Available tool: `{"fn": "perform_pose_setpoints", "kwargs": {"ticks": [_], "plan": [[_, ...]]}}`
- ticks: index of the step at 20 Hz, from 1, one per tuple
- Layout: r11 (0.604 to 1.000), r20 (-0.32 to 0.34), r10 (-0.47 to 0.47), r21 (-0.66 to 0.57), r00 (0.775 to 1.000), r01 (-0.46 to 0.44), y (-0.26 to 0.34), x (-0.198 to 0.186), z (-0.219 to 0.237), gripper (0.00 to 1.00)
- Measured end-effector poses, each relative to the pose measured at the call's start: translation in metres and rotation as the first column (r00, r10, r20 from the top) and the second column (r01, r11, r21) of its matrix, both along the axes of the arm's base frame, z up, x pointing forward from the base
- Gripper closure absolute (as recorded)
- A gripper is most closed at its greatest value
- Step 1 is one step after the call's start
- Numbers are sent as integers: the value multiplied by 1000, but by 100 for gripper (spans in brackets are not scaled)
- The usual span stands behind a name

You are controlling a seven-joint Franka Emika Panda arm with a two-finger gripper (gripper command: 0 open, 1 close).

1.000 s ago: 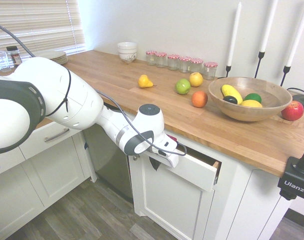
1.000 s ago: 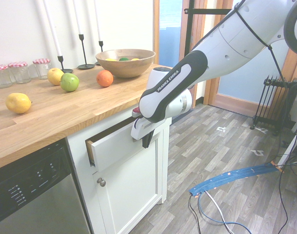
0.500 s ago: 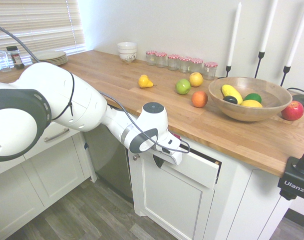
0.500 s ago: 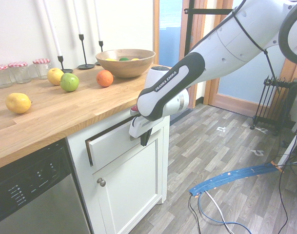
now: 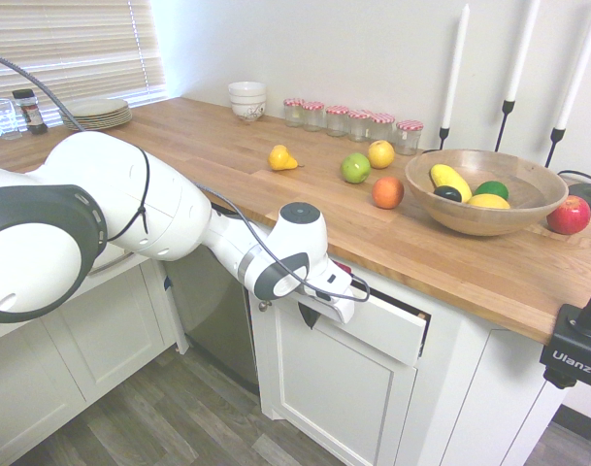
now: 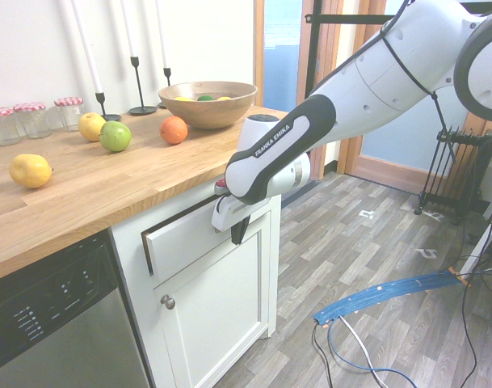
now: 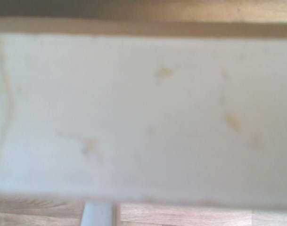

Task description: Close the drawer

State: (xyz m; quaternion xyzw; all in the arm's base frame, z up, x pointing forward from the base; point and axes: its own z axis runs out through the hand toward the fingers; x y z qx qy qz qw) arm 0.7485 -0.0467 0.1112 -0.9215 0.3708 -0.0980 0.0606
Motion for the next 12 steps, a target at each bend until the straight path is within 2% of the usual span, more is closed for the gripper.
{"fn": "perform_pose_setpoints", "kwargs": {"ticks": [4,8,12], "plan": [[1000,-6,0,1,1000,0,0,0,0,100],[1000,-86,10,17,996,-9,4,-9,-8,100],[1000,-132,8,20,991,-5,5,-28,-3,100]]}}
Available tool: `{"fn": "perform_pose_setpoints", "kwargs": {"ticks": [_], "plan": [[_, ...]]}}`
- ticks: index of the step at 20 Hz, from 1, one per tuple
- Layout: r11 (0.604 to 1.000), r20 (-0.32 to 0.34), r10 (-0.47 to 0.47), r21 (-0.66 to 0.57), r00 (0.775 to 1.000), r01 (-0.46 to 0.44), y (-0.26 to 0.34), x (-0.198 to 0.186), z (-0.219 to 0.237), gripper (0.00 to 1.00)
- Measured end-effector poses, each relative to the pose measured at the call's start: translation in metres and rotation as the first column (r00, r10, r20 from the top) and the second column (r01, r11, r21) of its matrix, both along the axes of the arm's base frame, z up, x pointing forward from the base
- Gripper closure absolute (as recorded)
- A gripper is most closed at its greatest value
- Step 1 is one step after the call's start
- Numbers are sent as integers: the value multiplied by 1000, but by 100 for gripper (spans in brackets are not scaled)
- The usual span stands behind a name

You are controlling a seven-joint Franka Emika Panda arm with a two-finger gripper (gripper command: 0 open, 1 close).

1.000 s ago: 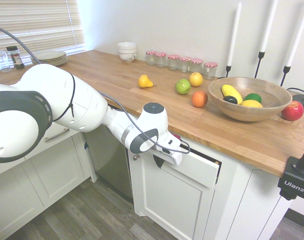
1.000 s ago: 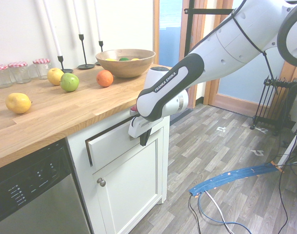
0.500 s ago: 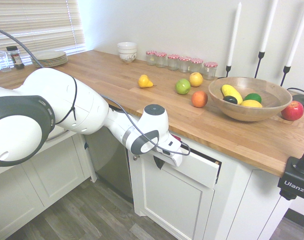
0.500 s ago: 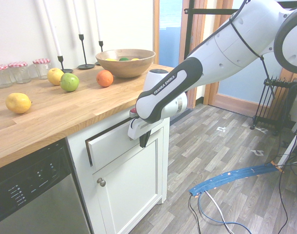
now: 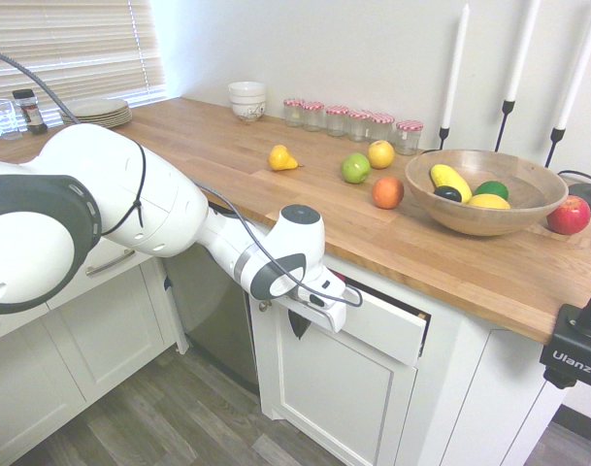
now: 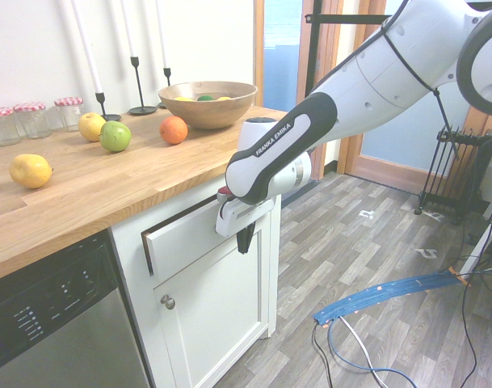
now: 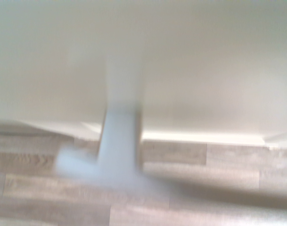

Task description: Close the drawer

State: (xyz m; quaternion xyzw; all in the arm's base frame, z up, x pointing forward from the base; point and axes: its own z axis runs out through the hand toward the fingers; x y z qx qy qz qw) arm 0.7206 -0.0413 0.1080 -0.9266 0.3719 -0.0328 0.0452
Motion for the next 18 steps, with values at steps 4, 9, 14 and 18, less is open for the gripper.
{"fn": "perform_pose_setpoints", "kwargs": {"ticks": [4,9,14,18], "plan": [[1000,-71,-10,-17,997,9,-1,-30,28,100],[1000,-134,0,-16,991,-2,8,-78,48,100],[1000,-177,13,-9,984,-15,22,-134,70,0],[1000,-187,4,-17,982,-7,26,-185,91,0]]}}
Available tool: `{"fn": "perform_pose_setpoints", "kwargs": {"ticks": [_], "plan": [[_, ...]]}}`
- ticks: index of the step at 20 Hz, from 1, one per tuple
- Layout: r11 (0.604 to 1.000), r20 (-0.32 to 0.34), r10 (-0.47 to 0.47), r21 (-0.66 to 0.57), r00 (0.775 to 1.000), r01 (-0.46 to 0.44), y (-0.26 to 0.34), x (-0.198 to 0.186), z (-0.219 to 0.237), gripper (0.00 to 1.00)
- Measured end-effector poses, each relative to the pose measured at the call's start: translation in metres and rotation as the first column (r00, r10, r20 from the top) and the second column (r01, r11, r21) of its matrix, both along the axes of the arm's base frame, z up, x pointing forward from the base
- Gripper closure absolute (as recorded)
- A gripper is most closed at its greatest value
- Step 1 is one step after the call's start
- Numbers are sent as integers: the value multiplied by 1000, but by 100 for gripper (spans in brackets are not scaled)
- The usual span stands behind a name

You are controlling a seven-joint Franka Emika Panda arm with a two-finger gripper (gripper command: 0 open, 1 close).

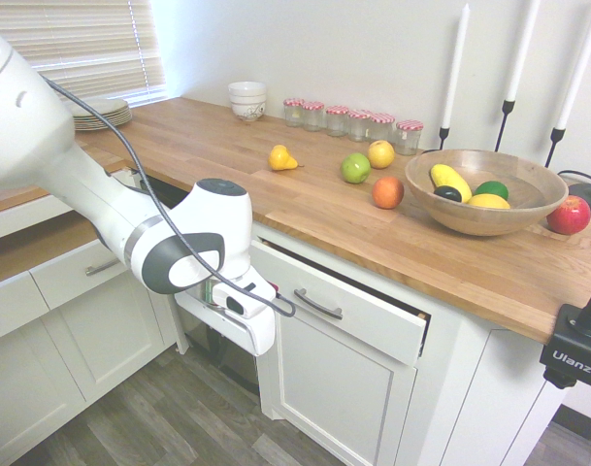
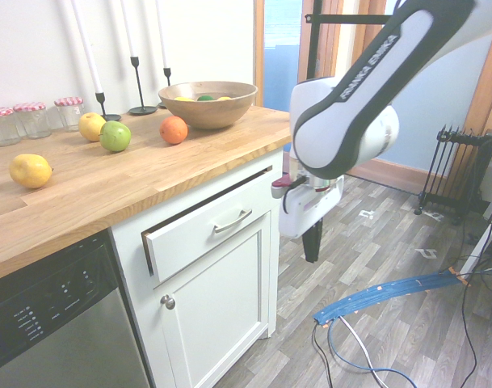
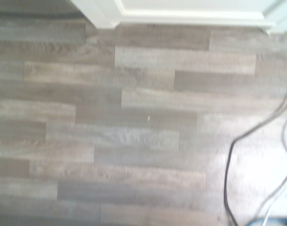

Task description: Close the drawer

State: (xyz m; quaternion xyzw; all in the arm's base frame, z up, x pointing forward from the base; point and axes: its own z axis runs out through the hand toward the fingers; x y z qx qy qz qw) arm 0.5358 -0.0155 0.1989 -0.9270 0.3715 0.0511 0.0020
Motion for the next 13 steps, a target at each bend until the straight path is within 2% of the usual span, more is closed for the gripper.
{"fn": "perform_pose_setpoints", "kwargs": {"ticks": [5,13], "plan": [[1000,1,-2,-14,1000,2,1,-54,13,0],[1000,13,-16,-13,1000,16,-6,-61,18,0]]}}
